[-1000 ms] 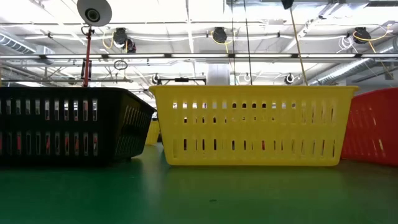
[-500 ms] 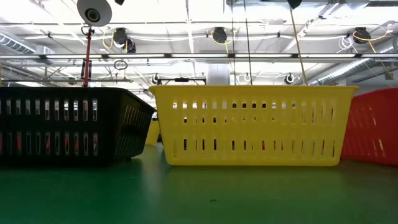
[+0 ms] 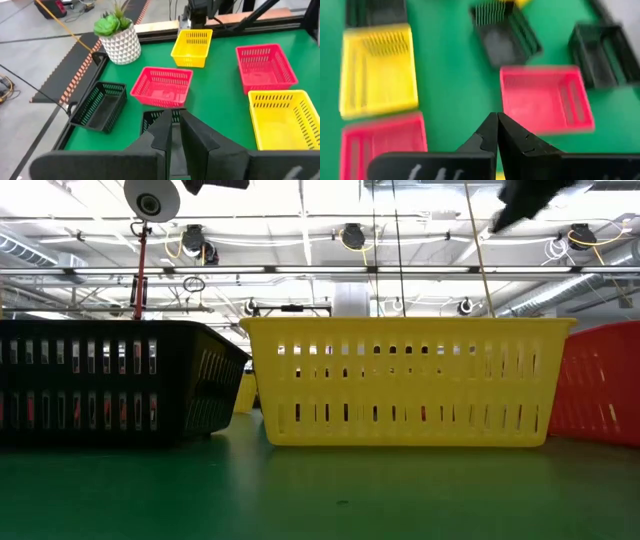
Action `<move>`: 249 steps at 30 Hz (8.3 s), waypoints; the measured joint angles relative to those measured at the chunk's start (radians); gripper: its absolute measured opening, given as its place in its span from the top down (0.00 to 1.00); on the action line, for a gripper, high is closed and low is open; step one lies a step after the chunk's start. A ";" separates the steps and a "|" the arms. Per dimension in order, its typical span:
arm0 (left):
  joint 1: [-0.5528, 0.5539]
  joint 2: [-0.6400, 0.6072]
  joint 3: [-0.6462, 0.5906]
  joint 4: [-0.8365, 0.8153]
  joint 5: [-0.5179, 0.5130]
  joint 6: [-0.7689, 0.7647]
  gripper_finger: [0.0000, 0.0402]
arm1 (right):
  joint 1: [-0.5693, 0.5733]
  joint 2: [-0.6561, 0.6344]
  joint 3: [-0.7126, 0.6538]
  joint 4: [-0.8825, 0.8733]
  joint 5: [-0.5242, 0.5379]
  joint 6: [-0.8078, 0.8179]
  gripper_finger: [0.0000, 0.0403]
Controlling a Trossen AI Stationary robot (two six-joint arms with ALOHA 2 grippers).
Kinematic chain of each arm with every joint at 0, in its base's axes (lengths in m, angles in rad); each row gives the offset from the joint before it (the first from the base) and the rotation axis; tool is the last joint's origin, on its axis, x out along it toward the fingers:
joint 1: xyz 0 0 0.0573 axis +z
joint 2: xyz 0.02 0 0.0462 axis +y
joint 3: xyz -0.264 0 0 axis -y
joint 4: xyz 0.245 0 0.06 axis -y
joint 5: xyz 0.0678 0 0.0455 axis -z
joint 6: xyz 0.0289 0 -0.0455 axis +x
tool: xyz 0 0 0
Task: Stack baskets by color
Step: Stack the right yellow bin on top of the bottom yellow bin
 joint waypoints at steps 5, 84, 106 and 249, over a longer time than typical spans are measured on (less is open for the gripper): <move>0.000 0.013 0.000 0.007 0.000 -0.016 0.90 | 0.022 0.000 0.000 -0.234 -0.063 0.135 0.91; -0.044 0.031 0.001 0.047 0.045 0.084 0.90 | -0.717 0.154 -0.313 -0.152 -0.247 -0.583 0.91; -0.044 0.031 0.001 0.047 0.045 0.081 0.90 | -0.716 0.154 -0.237 -0.146 -0.275 -0.515 1.00; -0.044 -0.108 0.002 -0.181 0.040 -0.006 0.90 | -0.160 0.897 0.889 -0.140 -0.691 -0.209 0.99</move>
